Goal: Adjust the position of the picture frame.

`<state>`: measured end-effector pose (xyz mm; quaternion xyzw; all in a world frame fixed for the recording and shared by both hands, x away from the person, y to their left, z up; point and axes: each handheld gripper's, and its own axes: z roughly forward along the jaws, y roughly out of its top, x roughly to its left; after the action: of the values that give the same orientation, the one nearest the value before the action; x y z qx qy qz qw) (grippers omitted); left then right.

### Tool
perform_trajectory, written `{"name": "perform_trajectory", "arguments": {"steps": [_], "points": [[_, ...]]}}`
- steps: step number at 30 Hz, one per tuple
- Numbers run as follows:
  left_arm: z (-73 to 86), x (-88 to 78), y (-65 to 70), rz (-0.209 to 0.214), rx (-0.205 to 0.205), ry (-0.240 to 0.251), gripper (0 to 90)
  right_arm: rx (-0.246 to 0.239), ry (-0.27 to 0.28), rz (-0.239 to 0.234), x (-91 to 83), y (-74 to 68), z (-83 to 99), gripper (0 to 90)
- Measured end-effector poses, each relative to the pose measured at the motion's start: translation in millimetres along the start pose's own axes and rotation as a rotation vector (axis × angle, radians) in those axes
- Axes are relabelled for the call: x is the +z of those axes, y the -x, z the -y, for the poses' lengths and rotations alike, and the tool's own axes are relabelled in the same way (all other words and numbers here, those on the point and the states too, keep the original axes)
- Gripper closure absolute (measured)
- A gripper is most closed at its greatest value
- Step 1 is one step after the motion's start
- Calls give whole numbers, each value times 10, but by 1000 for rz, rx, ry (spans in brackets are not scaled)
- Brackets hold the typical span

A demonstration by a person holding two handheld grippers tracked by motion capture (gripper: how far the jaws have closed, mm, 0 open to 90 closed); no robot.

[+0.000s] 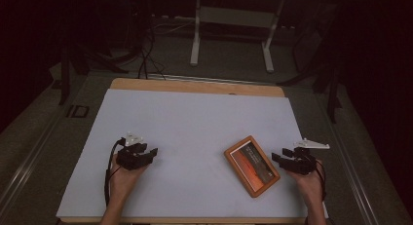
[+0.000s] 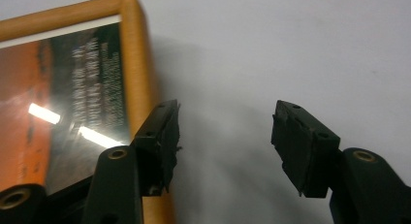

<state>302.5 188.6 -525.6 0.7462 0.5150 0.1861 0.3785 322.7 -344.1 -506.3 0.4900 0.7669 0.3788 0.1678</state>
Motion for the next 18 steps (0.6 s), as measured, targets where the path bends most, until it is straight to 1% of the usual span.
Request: {"name": "perform_trajectory", "arguments": {"steps": [3,5,7,12,15,16,18], "points": [[-8,-20,35,18,-1,1,534,-17,-1,-15,-13,-49,-21,405],[-26,-40,74,47,5,3,569,-12,5,-30,-27,-65,-29,402],[-57,-66,137,77,31,12,616,-12,7,-45,-36,-73,-30,396],[-140,-98,317,149,110,13,805,-6,10,-58,-39,-87,-33,393],[-182,-92,403,188,137,11,878,-5,15,-78,-30,-97,-42,393],[-182,-92,403,188,137,11,884,-5,15,-78,-30,-97,-42,393],[-213,-81,465,220,147,11,888,-14,5,-83,-15,-111,-49,393]]}}
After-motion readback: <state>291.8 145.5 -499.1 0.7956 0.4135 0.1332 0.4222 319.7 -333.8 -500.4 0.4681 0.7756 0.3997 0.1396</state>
